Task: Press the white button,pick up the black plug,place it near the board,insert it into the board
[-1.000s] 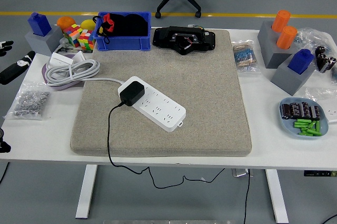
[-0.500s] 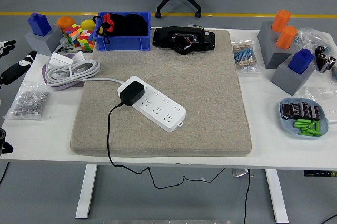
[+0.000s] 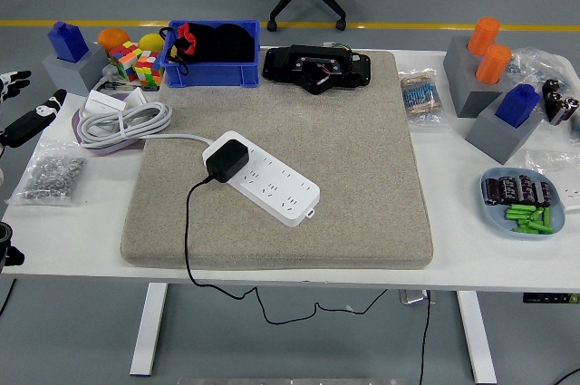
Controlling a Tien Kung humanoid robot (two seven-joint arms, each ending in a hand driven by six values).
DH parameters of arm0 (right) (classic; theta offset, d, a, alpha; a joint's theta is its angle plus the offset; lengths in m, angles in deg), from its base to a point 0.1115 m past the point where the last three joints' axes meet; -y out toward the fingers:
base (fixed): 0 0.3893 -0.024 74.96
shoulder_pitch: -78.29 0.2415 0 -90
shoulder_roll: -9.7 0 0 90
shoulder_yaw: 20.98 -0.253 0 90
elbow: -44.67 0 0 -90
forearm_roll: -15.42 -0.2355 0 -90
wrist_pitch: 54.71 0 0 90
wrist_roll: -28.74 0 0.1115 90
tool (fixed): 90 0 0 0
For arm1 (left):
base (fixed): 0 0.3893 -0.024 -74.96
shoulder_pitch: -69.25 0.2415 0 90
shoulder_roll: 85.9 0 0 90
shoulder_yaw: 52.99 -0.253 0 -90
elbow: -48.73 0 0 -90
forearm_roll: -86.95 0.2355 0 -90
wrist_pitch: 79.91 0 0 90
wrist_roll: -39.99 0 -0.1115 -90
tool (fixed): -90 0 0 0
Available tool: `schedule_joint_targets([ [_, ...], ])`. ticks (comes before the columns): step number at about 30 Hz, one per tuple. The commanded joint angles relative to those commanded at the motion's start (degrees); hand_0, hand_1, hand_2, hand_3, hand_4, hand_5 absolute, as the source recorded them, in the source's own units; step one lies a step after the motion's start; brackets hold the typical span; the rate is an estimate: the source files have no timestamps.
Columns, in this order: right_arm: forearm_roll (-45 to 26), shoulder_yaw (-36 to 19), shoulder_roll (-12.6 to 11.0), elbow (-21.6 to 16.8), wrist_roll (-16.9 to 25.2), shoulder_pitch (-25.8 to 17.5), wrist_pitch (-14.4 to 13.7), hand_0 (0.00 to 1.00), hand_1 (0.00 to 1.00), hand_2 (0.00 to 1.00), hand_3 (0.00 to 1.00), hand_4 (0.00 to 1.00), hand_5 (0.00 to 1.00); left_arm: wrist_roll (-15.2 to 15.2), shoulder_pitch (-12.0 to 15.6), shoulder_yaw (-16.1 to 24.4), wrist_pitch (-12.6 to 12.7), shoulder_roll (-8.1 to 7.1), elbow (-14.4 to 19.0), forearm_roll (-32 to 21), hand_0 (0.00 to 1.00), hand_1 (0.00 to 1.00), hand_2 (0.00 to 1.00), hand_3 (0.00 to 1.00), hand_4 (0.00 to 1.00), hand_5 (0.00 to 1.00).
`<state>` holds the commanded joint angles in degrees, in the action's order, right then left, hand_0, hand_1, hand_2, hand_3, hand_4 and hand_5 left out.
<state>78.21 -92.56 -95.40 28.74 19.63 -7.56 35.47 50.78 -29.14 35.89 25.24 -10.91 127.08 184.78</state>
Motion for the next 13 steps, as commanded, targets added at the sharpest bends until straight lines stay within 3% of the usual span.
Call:
schedule_joint_targets([
  [13, 0.0, 0.0, 0.0, 0.1, 0.0, 0.1, 0.0, 0.635, 0.636, 0.618, 0.599, 0.68, 0.443, -0.2, 0.1, -0.5, 0.0, -0.07, -0.1, -0.3, 0.927, 0.852, 0.809, 0.786, 0.831, 0.461],
])
